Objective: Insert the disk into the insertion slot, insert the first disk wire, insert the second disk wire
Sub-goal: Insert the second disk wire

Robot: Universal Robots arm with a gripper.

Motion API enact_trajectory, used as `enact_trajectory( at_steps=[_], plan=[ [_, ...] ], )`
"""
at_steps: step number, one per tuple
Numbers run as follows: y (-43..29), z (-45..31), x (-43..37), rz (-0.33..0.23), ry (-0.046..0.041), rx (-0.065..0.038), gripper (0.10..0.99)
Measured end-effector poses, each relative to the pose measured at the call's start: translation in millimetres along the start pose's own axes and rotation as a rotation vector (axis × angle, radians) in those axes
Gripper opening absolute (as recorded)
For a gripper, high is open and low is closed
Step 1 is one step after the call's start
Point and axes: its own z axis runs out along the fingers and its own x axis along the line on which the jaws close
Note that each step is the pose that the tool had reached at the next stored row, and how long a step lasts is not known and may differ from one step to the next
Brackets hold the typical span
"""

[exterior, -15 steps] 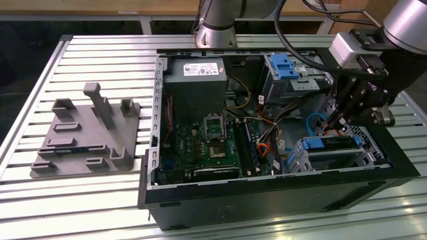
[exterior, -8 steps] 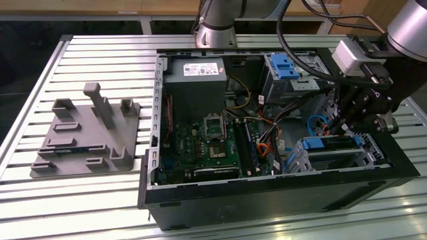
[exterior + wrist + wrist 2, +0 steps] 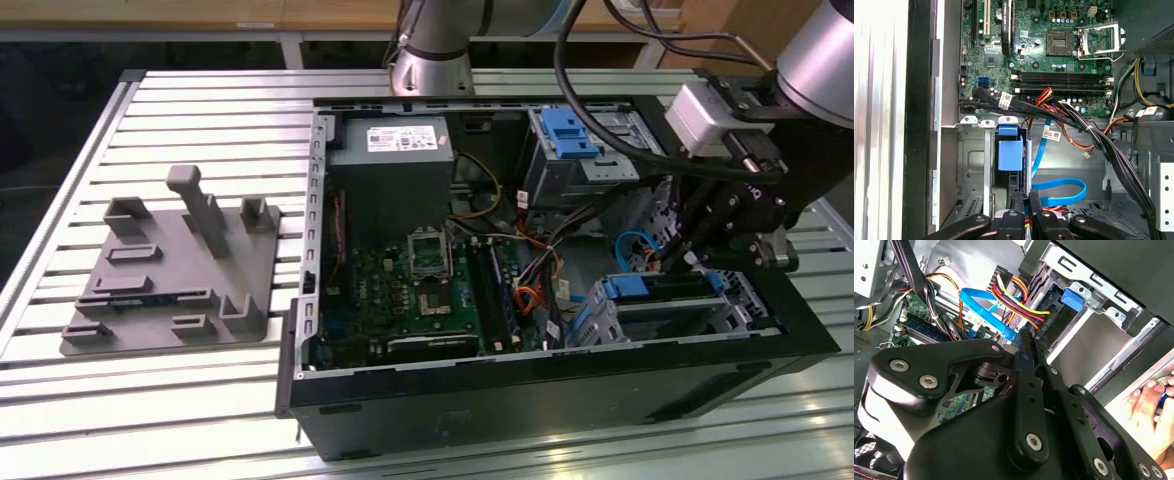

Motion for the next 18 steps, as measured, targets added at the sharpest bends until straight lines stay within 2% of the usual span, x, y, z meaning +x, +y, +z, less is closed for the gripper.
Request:
enact_trajectory(
  at_steps=[18],
  plan=[
    [-1.0,1.2,3.7,0.015,-0.0006,0.000,0.161]
  ],
)
